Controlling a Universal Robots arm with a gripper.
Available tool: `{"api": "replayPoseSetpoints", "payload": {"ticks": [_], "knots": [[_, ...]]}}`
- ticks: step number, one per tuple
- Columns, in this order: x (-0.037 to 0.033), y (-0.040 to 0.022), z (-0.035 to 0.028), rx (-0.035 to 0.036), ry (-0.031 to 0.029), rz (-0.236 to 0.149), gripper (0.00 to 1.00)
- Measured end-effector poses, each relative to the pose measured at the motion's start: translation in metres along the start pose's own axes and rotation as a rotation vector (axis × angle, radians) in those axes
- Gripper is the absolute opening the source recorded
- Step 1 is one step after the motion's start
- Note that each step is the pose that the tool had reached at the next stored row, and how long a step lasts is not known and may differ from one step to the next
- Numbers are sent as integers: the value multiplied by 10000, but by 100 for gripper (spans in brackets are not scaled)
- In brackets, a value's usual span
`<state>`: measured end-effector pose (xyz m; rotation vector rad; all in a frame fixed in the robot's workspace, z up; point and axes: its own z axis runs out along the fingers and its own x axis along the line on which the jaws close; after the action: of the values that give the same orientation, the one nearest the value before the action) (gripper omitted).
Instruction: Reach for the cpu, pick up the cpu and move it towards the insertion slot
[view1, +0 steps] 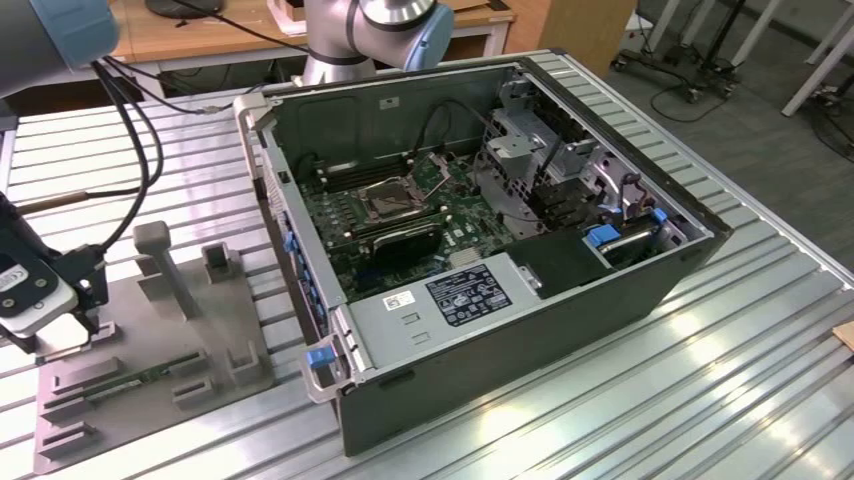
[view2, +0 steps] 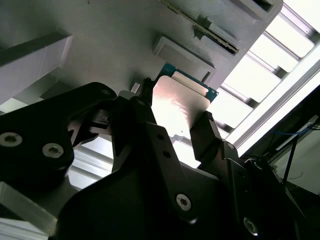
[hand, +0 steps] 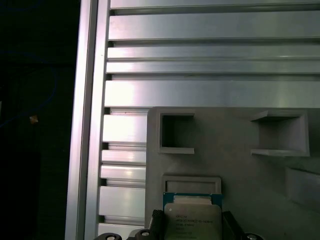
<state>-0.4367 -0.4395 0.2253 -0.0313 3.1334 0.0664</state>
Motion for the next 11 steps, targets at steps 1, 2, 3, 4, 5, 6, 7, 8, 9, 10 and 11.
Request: {"api": "replayPoseSetpoints", "payload": {"ticks": [1, 2, 3, 4, 5, 6, 7, 8, 9, 10, 11], "knots": [[0, 0, -2, 1, 0, 0, 54], [0, 0, -2, -1, -1, 0, 54], [0, 0, -3, 0, 0, 0, 54], [0, 0, -3, 0, -1, -1, 54], [0, 0, -3, 0, 0, 0, 54], [0, 0, -4, 0, 0, 0, 54], [0, 0, -8, 1, 1, 0, 54], [0, 0, -15, 3, 5, 0, 54], [0, 1, -22, -3, 3, -1, 54], [-1, 1, -27, -8, 0, -1, 54], [0, 1, -34, -10, 0, 0, 54]]}}
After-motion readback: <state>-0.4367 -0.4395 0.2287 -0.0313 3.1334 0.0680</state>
